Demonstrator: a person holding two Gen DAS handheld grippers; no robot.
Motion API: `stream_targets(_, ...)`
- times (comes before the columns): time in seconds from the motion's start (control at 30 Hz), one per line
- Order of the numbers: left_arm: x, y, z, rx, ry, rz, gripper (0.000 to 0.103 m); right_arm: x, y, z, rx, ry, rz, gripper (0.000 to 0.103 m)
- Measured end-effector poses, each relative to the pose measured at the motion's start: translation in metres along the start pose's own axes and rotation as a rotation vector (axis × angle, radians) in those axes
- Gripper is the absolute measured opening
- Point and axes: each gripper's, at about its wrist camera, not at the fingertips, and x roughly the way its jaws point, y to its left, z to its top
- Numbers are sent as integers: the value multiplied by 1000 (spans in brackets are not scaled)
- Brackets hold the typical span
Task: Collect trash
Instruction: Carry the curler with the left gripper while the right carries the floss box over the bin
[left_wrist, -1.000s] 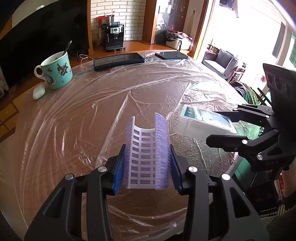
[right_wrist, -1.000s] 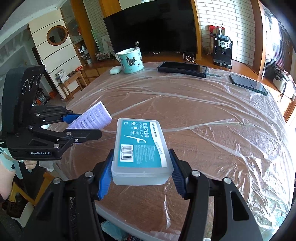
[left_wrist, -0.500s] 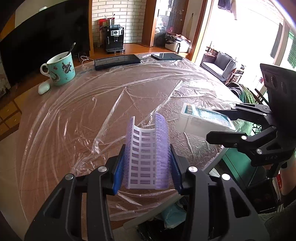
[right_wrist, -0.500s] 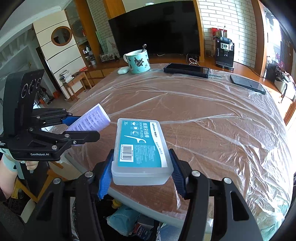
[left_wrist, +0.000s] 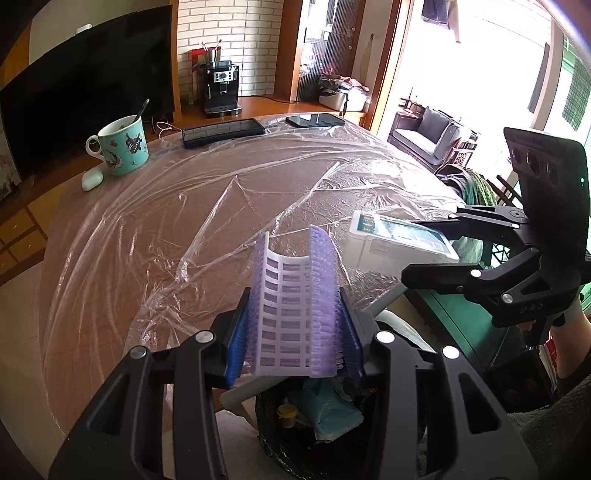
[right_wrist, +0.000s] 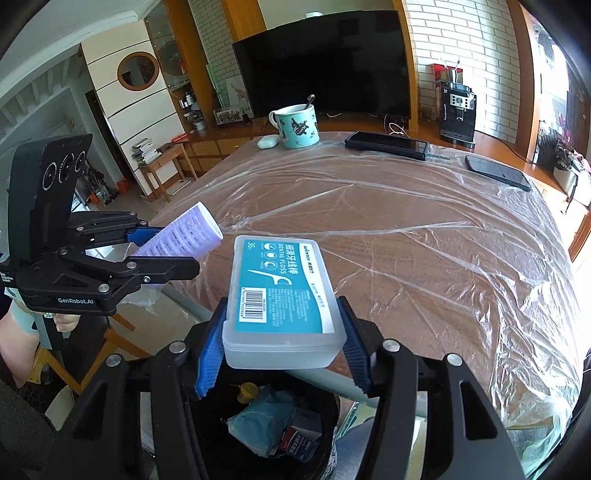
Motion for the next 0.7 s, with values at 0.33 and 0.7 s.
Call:
stream_targets(0.33,-7,-19,-22,20,24,-21,44,-11,12,-18,-17,7,14,55)
stream_targets(0.7,-7,-29,-46,11,55,-39,44,-17,28,-45,-19,45,52,55)
